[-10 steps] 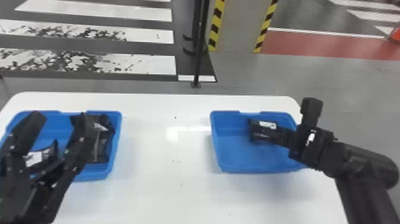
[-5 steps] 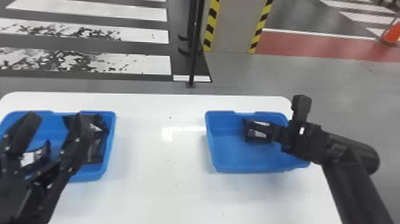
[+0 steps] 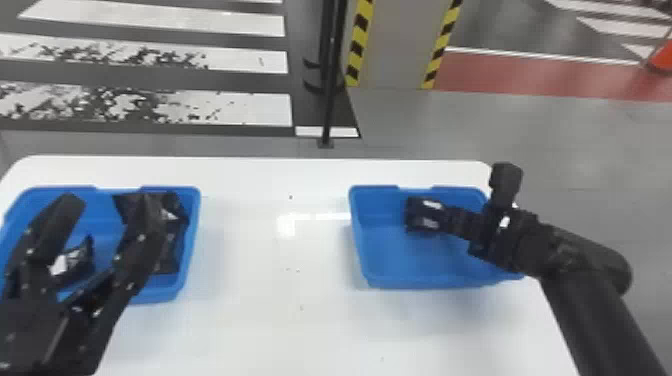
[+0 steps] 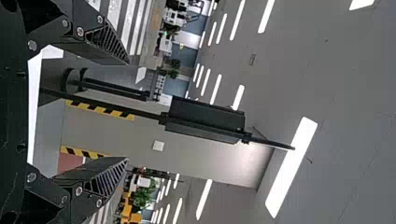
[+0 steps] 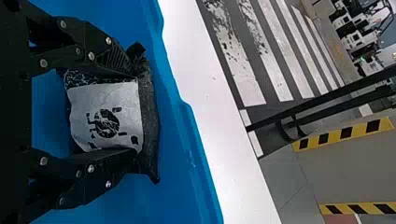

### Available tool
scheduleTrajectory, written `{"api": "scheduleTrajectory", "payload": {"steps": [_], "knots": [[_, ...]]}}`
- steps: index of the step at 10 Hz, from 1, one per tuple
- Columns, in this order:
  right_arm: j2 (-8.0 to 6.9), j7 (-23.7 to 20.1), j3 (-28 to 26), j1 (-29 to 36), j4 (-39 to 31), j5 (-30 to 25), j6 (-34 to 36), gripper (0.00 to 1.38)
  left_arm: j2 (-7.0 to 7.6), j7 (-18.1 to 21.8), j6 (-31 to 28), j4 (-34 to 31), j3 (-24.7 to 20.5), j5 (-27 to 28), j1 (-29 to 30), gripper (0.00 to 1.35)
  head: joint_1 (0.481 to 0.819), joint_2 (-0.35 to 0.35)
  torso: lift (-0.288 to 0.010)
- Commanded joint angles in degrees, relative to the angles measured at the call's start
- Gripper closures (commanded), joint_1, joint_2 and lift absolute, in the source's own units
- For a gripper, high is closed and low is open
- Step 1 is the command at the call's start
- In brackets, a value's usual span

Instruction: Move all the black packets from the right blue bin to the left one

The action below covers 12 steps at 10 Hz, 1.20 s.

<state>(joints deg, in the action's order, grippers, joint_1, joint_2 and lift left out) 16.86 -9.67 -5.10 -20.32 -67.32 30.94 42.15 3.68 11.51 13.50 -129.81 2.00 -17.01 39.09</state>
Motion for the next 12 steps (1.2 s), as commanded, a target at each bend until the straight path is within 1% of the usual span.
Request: {"api": "scheduleTrajectory", "payload": {"steps": [1,2,3,6,7,8,9,10,12], "knots": [[-0.25,0.0,0.0,2.2,-1.5,3.9,-0.1,1.13,0.01,0.2,0.1,0.2,-0.2,-0.1,0.0,0.33,0.695,-0.155,-0.140],[-0.51,-0.1,0.0,4.0,-2.9,7.0,-0.1,1.16,0.01,0.3,0.1,0.2,-0.2,-0.1,0.0,0.33,0.695,-0.146,-0.140],[-0.78,-0.3,-0.2,6.3,-5.7,9.3,-0.1,1.16,0.01,0.3,0.3,0.2,-0.3,-0.2,0.1,0.33,0.695,-0.132,-0.140],[-1.48,-0.4,-0.6,16.7,-22.2,21.3,2.0,1.16,0.01,0.3,1.1,0.4,-0.4,-0.2,0.3,0.33,0.695,-0.083,-0.140],[-1.92,-0.6,-1.4,19.3,-27.5,24.1,2.4,1.16,0.01,0.3,1.1,0.4,-0.4,-0.2,0.3,0.33,0.695,-0.051,-0.140],[-2.09,-2.2,-1.6,19.8,-29.9,27.9,2.4,1.16,-0.08,0.3,2.0,0.7,-0.4,-0.1,0.1,0.33,0.695,-0.025,-0.140],[-2.36,-4.4,-1.5,18.5,-30.3,32.6,4.4,1.16,-0.08,0.2,2.7,0.9,-0.4,0.6,0.0,0.33,0.695,0.000,-0.140],[-2.71,-6.9,-1.0,16.4,-28.8,39.1,7.1,1.16,-0.08,-0.2,2.7,0.9,-0.2,2.0,-0.4,0.33,0.695,0.015,-0.140],[-2.53,-9.1,6.5,13.3,-26.6,55.6,10.7,1.16,-0.08,-0.3,0.8,0.9,-0.1,4.1,-0.8,0.33,0.695,0.086,-0.140]]}}
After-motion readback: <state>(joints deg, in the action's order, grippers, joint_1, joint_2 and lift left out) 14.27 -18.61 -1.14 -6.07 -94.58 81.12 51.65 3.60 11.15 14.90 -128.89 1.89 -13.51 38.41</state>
